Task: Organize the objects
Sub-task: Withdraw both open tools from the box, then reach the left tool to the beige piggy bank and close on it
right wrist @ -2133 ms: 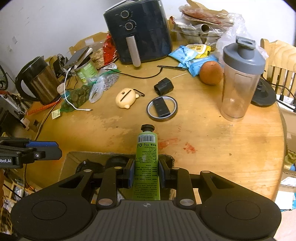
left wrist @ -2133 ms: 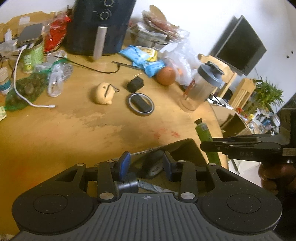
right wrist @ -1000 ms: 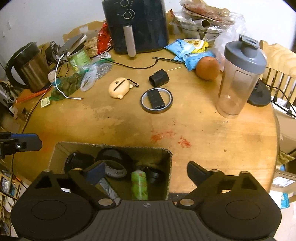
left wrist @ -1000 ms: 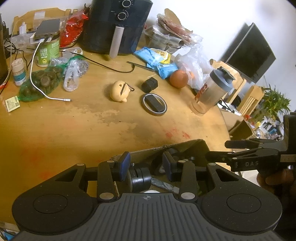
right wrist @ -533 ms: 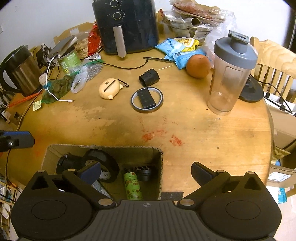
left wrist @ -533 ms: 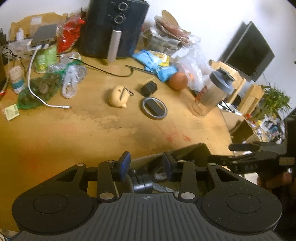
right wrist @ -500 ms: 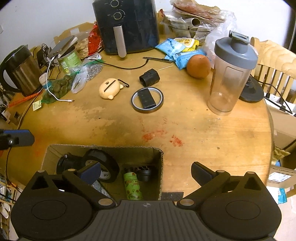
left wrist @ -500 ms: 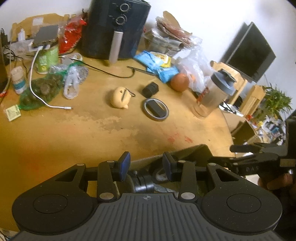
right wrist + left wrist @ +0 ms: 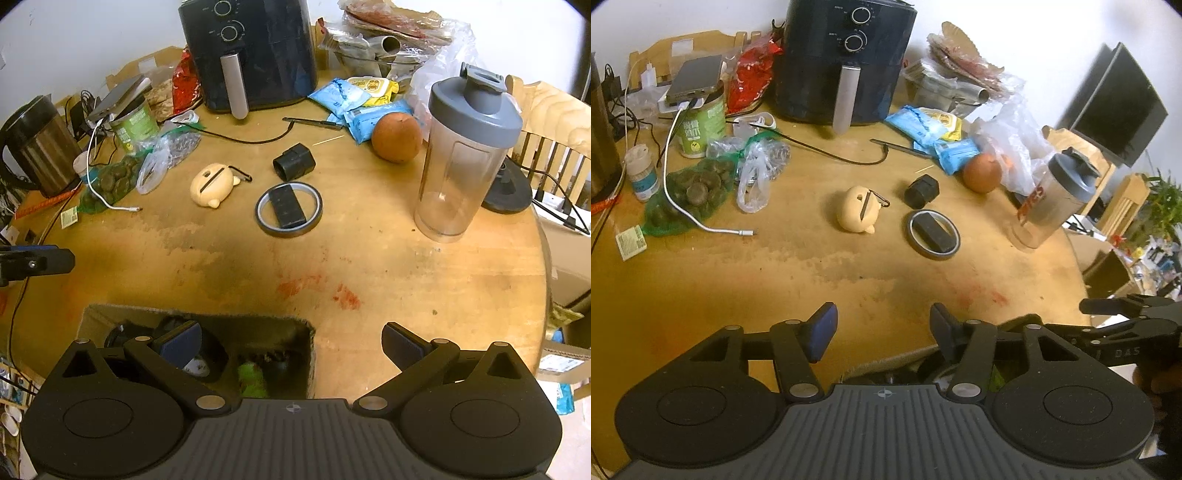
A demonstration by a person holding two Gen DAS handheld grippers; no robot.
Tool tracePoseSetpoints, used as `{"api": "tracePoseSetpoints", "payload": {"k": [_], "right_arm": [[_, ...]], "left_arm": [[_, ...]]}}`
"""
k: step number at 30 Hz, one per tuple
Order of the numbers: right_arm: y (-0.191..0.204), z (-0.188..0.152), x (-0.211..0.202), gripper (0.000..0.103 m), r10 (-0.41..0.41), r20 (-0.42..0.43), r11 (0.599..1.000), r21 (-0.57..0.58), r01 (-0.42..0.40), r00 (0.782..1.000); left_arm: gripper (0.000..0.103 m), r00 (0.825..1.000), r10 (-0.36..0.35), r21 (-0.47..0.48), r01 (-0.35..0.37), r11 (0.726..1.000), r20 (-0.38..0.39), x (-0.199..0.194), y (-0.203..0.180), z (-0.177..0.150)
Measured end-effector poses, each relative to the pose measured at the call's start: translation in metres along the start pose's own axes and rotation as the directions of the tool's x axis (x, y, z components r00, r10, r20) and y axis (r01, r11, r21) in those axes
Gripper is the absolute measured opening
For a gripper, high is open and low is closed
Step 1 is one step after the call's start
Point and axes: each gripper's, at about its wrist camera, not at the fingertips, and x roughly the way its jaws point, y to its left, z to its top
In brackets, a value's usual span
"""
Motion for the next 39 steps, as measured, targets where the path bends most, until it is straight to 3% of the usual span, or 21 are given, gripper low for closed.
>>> {"api": "tracePoseSetpoints", "payload": {"k": [12, 13, 14, 16, 39], "right_arm": [[-0.011, 0.025, 0.012, 0.103, -0.006, 0.056, 1.000, -0.020, 0.007, 0.998], [-0.012, 0.026, 0.011, 0.103, -0.002, 0.073, 1.000, -0.026, 0.003, 0.997], [-0.013, 0.027, 0.011, 0.103, -0.003, 0.087, 0.999, -0.034, 0.006, 0.996], [-0.015, 0.030, 0.012, 0.103, -0.007, 0.093, 0.999, -0.050, 0.012, 0.996], [-0.038, 0.043, 0.037, 0.103, 0.045, 0.005, 0.997, -0.059, -0.044, 0.999]], "left_arm": [[0.056, 0.998, 0.065, 0.048, -0.065, 0.997, -0.008, 0.027, -0.011, 0.024], [0.060, 0.997, 0.071, 0.053, -0.071, 0.996, -0.010, 0.030, -0.011, 0.027], [0.073, 0.997, 0.078, 0.059, -0.077, 0.995, -0.010, 0.032, -0.012, 0.029], [0.077, 0.995, 0.098, 0.069, -0.098, 0.993, 0.012, 0.035, -0.013, 0.032], [0.077, 0.983, 0.184, 0.193, -0.178, 0.965, -0.014, 0.116, -0.022, 0.072]]}}
